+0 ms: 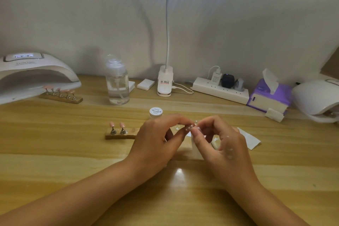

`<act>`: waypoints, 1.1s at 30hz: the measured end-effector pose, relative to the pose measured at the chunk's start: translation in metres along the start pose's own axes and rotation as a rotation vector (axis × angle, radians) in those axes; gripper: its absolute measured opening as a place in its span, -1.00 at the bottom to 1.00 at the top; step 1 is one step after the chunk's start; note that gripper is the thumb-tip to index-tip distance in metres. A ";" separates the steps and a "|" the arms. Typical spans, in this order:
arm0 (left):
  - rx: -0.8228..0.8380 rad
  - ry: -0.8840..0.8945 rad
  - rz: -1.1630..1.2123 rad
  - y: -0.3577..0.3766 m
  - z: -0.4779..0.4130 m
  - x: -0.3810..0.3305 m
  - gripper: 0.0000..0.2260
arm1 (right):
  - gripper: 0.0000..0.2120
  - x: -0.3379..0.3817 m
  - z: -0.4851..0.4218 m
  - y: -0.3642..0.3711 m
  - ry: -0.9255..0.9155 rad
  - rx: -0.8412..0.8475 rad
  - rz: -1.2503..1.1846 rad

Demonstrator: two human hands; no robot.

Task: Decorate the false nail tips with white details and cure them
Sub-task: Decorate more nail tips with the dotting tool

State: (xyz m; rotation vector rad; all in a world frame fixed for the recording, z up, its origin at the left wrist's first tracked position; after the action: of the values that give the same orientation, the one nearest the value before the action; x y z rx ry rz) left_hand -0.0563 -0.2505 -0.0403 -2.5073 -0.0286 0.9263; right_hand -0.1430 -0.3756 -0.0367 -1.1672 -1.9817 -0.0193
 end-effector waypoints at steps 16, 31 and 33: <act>0.000 0.011 -0.014 -0.001 0.001 -0.001 -0.84 | -0.85 -0.001 0.001 -0.001 0.002 -0.016 0.043; -0.015 -0.033 0.013 -0.001 0.000 0.003 -0.85 | -0.86 0.001 0.000 -0.003 0.009 -0.028 -0.010; -0.013 -0.044 0.021 -0.001 0.000 0.003 -0.83 | -0.86 0.003 0.002 -0.001 -0.005 0.008 0.004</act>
State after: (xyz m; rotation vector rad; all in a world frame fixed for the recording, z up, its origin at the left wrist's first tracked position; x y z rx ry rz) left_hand -0.0538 -0.2495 -0.0420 -2.5036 -0.0225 0.9922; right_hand -0.1454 -0.3729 -0.0357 -1.1668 -1.9825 -0.0060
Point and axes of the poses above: each hand's wrist, its own z-axis away from the middle knuckle, its own y-axis out of the palm, x = y × z, the point moved 5 cm from there along -z, towards the middle knuckle, and after that the axes turned 8 degrees about -x, right-handed, at the moved point
